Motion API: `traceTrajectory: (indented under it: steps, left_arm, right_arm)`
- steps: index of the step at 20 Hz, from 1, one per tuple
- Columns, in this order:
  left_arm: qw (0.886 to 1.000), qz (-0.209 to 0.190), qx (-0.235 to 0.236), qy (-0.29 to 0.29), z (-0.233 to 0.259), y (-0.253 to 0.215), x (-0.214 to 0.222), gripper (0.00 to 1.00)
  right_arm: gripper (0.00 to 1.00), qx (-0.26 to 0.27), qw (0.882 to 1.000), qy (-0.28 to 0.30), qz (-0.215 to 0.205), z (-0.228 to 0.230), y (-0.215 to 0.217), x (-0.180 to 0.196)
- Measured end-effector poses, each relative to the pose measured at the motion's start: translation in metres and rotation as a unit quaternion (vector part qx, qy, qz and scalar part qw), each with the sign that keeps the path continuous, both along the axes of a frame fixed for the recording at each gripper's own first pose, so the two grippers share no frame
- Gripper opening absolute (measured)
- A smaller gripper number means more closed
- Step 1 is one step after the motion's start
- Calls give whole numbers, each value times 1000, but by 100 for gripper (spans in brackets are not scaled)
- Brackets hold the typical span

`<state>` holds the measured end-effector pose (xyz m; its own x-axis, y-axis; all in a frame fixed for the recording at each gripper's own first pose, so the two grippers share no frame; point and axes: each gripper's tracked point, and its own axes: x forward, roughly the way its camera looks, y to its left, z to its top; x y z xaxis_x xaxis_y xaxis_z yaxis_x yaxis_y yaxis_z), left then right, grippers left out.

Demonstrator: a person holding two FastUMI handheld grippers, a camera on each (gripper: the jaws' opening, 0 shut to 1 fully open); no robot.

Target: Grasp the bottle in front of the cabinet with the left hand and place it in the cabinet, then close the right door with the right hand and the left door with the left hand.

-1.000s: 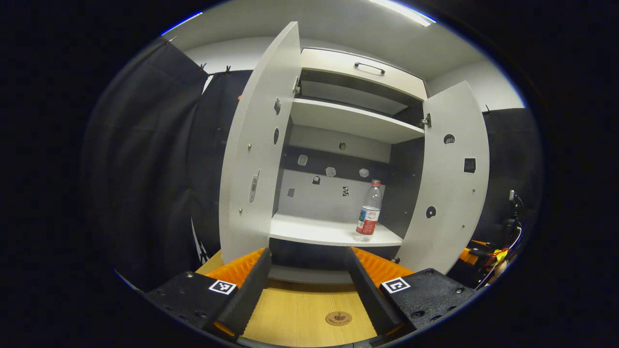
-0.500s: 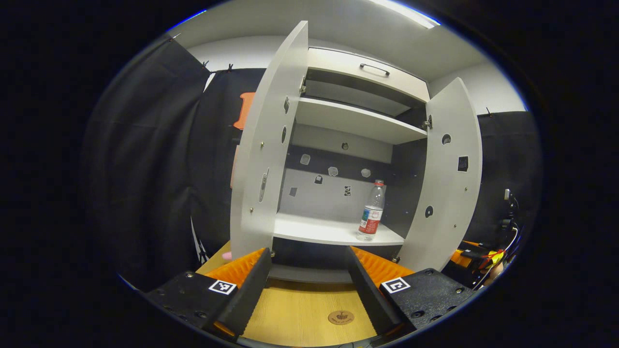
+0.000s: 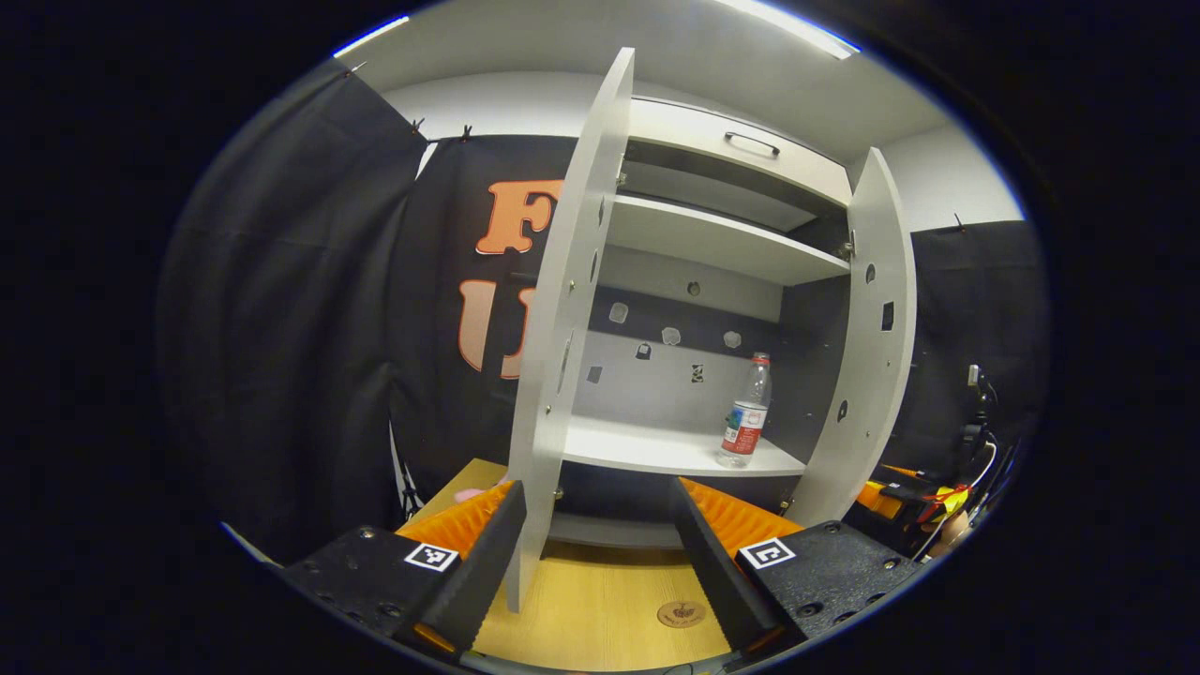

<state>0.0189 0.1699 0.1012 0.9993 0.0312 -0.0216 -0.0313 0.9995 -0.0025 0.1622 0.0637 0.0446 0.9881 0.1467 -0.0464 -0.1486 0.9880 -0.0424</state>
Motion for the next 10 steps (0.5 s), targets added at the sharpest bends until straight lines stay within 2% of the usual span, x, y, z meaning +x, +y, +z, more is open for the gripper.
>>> traceTrajectory:
  steps: [1, 2, 4, 5, 10]
  left_arm:
    - [1000, 1, 1, 0, 0, 1, 0, 94]
    - [1000, 3, 2, 0, 1, 3, 0, 94]
    - [1000, 5, 5, -2, 2, 10, -1, 94]
    - [1000, 6, 6, -2, 1, 14, -1, 94]
    - [1000, 16, 10, -3, 5, 32, -7, 94]
  right_arm:
    - [100, 0, 1000, 0, 3, 0, 5, 4]
    - [97, -1, 1000, 0, 5, 0, 11, 8]
    - [100, -3, 1000, -2, 14, 0, 26, 16]
    - [97, -5, 1000, -4, 20, 0, 28, 22]
    - [97, -24, 999, -2, 47, -6, 61, 39]
